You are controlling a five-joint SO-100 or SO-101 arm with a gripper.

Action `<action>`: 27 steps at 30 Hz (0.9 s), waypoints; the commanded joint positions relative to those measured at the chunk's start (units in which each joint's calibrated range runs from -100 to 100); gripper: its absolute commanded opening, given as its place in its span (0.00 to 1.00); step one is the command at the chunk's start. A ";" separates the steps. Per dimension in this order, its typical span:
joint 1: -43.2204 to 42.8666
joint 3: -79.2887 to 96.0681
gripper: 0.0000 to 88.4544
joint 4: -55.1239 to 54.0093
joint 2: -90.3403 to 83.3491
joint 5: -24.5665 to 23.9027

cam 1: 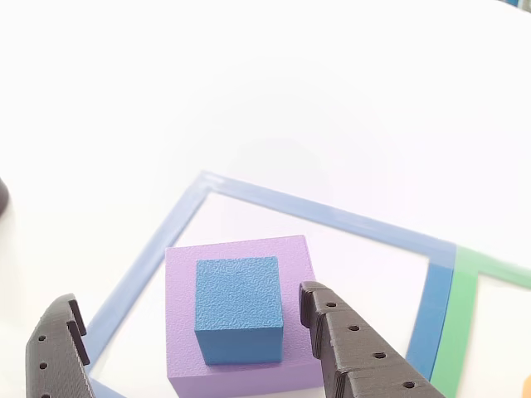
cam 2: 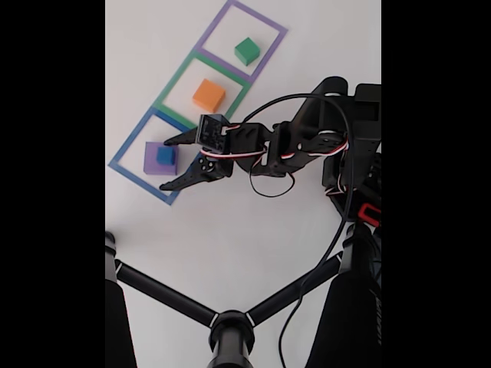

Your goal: Tower of hanoi

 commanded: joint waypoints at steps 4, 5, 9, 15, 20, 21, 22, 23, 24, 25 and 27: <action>-1.20 -0.13 0.30 -1.97 -0.09 0.59; -1.20 -0.31 0.29 -1.97 -0.01 0.59; -1.39 -0.68 0.26 -2.05 0.48 0.59; -1.58 -1.22 0.19 -2.13 0.88 0.59; -1.67 -2.04 0.13 -2.13 1.45 0.59; -1.67 -2.13 0.13 -2.13 1.53 0.59; -1.67 -2.31 0.12 -2.13 1.69 0.59; -1.67 -2.50 0.12 -2.13 1.77 0.59; -1.67 -2.68 0.11 -2.21 1.93 0.59; -1.67 -2.77 0.11 -2.38 2.01 0.59; -1.77 -2.95 0.09 -2.46 2.09 0.59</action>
